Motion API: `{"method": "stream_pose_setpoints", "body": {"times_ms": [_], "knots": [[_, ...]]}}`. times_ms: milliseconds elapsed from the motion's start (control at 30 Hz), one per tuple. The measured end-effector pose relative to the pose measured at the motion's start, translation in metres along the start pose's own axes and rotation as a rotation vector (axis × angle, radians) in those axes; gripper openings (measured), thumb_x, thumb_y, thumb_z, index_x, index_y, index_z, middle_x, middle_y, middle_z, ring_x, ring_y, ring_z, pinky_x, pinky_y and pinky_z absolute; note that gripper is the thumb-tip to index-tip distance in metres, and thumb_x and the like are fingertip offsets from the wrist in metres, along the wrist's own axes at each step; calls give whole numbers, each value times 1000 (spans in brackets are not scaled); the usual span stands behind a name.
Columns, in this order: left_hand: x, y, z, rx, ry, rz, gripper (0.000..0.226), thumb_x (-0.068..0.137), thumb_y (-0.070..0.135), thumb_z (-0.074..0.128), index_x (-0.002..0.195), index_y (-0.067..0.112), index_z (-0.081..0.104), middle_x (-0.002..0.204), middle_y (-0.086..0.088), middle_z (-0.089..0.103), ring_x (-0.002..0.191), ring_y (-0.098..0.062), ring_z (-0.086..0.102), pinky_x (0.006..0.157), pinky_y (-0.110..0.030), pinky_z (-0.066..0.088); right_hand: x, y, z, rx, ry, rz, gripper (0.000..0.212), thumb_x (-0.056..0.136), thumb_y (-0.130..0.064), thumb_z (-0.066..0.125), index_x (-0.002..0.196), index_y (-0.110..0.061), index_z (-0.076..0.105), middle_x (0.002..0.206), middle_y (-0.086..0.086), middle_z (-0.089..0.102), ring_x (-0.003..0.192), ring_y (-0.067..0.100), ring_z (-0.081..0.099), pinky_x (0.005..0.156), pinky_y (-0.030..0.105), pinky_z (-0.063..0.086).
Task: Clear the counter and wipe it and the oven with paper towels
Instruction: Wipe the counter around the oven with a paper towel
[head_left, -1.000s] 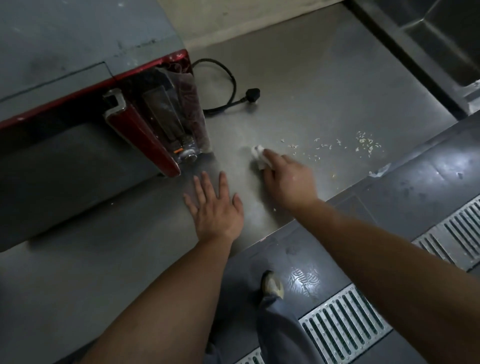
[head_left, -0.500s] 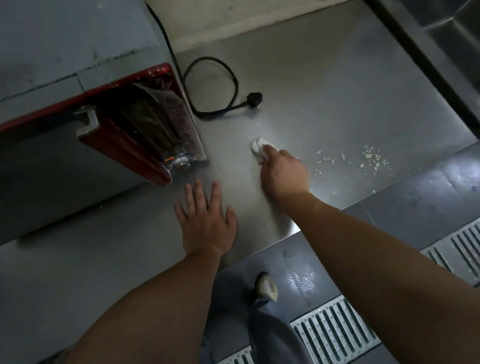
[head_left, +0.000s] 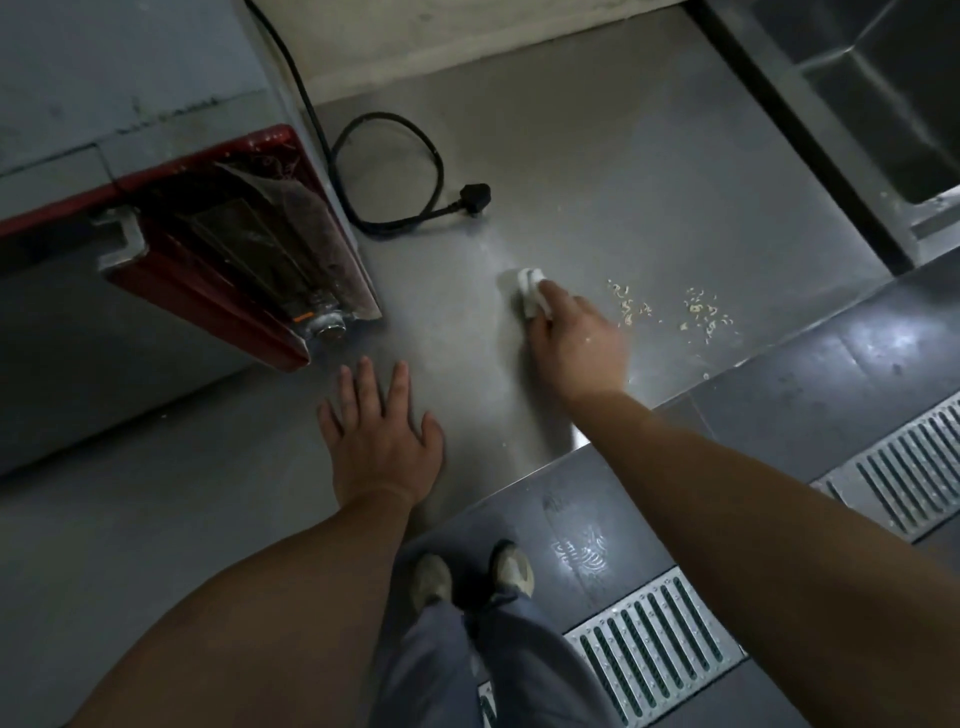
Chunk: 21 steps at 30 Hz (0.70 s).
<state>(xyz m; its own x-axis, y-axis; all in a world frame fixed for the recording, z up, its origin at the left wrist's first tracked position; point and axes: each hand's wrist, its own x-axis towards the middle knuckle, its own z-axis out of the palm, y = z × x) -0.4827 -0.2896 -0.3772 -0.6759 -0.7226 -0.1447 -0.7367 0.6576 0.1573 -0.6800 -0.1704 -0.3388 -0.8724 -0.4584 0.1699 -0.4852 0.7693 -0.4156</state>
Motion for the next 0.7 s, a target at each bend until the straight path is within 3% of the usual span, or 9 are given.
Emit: {"method": "stream_pose_setpoints", "body": {"times_ms": [200, 333, 467, 700], "knots": [[-2, -3, -1, -24, 14, 32, 75, 85, 53, 37, 155, 28, 31, 166, -12, 15, 154, -30, 4, 120, -57, 1, -45, -33, 17, -24, -227, 0, 34, 89, -30, 55, 122, -33, 60, 96, 9, 66, 83, 36, 64, 61, 33, 35], [-1, -4, 1, -38, 37, 48, 76, 83, 53, 39, 155, 27, 32, 165, -13, 18, 153, -32, 7, 121, -58, 5, -33, -5, 8, -139, -232, 133, 40, 92, -30, 51, 131, -33, 54, 108, 14, 66, 94, 38, 64, 73, 38, 47], [-1, -4, 2, -49, 23, 51, 77, 84, 53, 38, 156, 29, 29, 166, -12, 16, 154, -31, 5, 121, -58, 3, -23, 23, -14, -139, -227, 320, 40, 93, -29, 48, 133, -28, 53, 115, 16, 66, 102, 39, 62, 80, 39, 48], [0, -3, -1, -10, -31, 48, 76, 88, 56, 32, 158, 30, 19, 167, -10, 8, 154, -30, -4, 121, -57, 0, -111, -51, -9, 84, -90, 55, 40, 87, -35, 51, 125, -28, 62, 100, 6, 73, 87, 31, 69, 68, 35, 52]]}}
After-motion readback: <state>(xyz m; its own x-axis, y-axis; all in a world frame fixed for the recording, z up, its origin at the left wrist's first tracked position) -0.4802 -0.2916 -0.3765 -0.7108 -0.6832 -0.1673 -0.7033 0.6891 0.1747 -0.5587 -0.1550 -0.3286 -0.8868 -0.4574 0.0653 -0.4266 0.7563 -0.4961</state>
